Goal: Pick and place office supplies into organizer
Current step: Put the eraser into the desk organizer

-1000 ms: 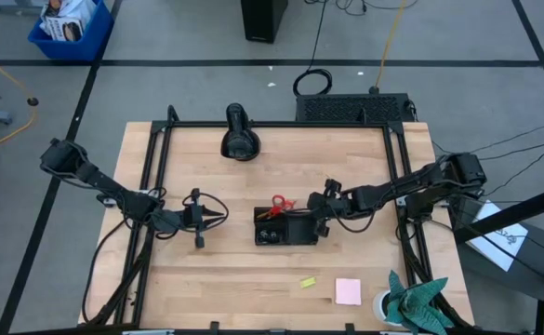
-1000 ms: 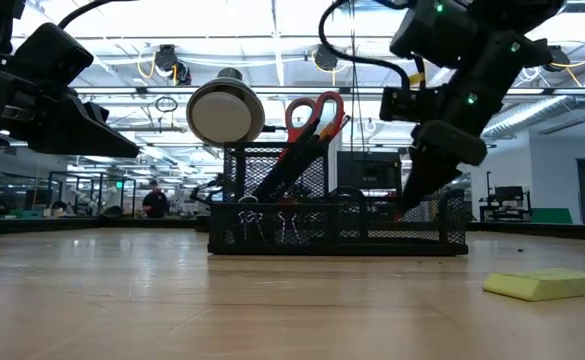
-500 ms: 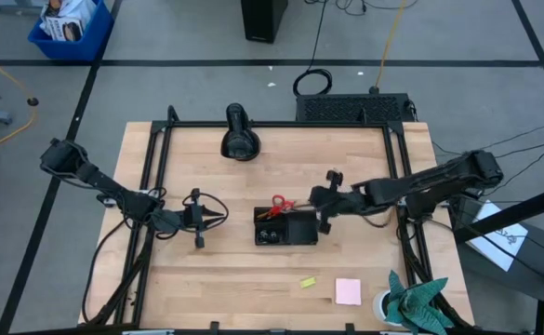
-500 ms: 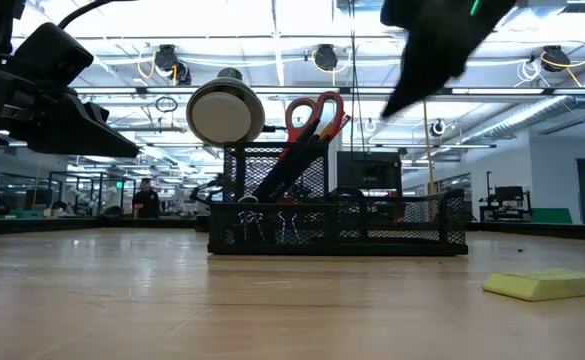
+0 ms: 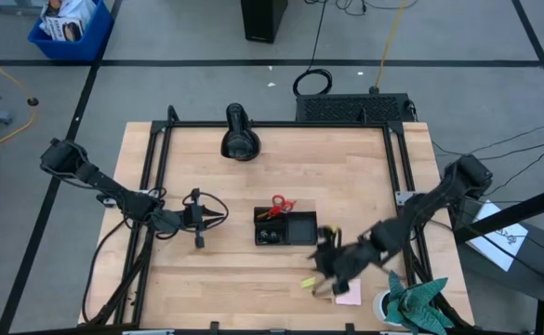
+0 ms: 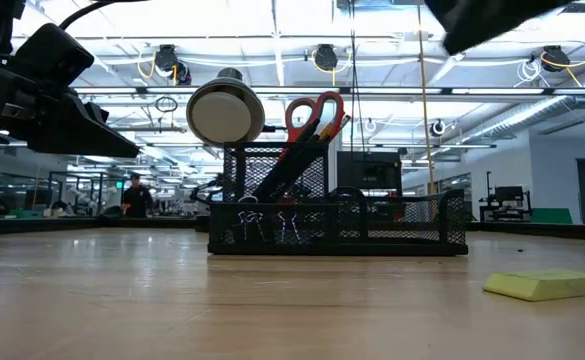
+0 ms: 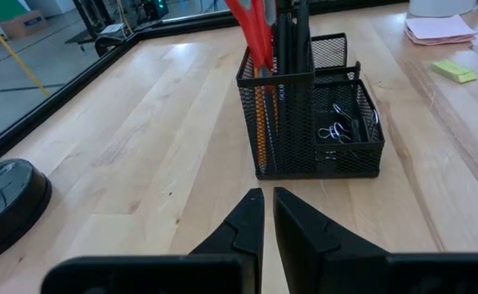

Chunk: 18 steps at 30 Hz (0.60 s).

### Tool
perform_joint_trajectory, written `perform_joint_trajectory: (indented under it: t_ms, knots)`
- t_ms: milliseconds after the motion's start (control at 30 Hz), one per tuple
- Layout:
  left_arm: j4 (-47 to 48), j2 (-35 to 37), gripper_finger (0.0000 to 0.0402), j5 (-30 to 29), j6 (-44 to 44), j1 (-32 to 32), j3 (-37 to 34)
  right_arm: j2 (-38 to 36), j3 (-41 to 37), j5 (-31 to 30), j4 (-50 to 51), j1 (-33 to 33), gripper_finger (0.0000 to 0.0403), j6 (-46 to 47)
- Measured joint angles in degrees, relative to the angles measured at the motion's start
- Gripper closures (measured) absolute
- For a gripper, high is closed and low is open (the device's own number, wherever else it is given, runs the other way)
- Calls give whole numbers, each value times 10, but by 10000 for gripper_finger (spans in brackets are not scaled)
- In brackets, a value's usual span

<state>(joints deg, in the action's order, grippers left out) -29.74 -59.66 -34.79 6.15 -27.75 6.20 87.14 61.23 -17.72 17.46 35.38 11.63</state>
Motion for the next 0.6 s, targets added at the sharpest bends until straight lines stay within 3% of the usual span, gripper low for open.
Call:
perform_joint_trajectory:
  t_ms: [267,600]
  knots:
    - [0,0,364,-3,0,0,0,67,0,-1,-29,31,216,-4]
    - [1,0,364,-3,1,0,0,125,0,20,-63,24,195,5]
